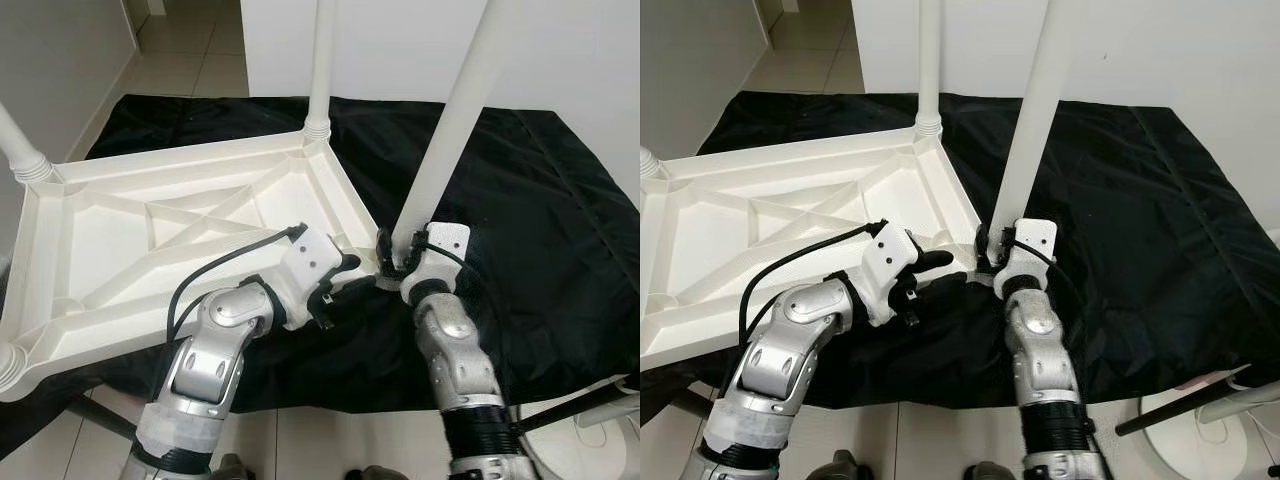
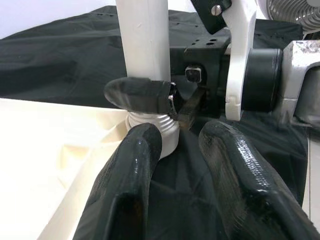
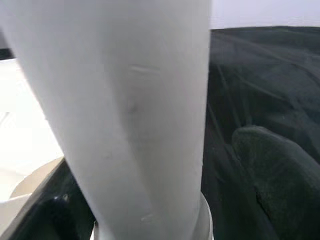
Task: Building children table
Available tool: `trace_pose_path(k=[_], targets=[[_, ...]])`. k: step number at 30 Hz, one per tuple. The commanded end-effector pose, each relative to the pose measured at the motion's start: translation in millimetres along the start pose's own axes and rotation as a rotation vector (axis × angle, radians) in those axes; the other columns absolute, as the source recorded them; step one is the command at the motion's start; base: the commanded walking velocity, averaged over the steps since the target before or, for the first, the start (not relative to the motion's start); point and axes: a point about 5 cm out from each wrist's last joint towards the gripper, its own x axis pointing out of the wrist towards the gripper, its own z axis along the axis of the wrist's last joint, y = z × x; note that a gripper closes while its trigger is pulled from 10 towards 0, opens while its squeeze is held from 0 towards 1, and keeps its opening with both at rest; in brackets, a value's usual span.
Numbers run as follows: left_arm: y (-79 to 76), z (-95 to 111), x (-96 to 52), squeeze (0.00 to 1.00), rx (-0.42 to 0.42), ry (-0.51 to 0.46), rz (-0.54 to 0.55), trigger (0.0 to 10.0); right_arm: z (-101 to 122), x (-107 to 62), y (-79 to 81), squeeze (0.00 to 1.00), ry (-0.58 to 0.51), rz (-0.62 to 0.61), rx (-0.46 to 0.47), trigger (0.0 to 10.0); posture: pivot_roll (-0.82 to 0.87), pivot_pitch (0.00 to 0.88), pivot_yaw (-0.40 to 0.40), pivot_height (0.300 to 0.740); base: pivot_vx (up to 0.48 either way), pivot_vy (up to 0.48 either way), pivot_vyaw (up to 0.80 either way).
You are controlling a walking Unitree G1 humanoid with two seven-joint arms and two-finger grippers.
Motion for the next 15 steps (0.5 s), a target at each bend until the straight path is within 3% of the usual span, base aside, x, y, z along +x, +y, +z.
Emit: trace_pose_path(k=[1,2,3,7,10,12,13,15], targets=[[5.7,-2,-2.0,0.0,-0.005,-0.003,0.154,10.0,-3,-1.3,-9.0,0.0,0.009,0.024,0.002,10.0,-0.04,0.0,-0.011,0.74,0.0,0.0,0.0],[5.7,-2,-2.0,0.0,-0.005,-0.003,0.154,10.0,-3,-1.3,-9.0,0.0,0.009,0.024,0.002,10.0,-0.04,0.0,-0.011,0.74,0.0,0.0,0.0],[5.3,-2,-2.3,0.0,-0.002,-0.004,0.155,10.0,-2,-1.2,-16.6,0.0,-0.002,0.127,-0.017,10.0,-0.04,0.0,-0.011,0.74,0.0,0.0,0.0],[5.2,-1,-1.8,0.0,-0.002,-0.006,0.155,10.0,-1,-0.8,-19.7,0.0,-0.008,0.174,-0.034,10.0,-0.04,0.0,-0.012,0.74,0.0,0.0,0.0],[3.4,1,1.9,0.0,0.004,-0.012,0.146,10.0,4,2.4,-26.8,0.0,-0.025,0.363,-0.102,10.0,-0.04,0.0,-0.009,0.74,0.0,0.0,0.0],[3.4,1,1.9,0.0,0.004,-0.012,0.146,10.0,4,2.4,-26.8,0.0,-0.025,0.363,-0.102,10.0,-0.04,0.0,-0.009,0.74,0.0,0.0,0.0],[2.6,1,3.2,0.0,0.004,-0.011,0.137,10.0,6,5.3,-28.8,0.0,-0.027,0.443,-0.118,10.0,-0.04,0.0,-0.007,0.74,0.0,0.0,0.0],[2.5,1,3.4,0.0,0.002,-0.01,0.134,10.0,8,6.3,-29.0,0.0,-0.028,0.471,-0.127,10.0,-0.04,0.0,-0.007,0.74,0.0,0.0,0.0]])
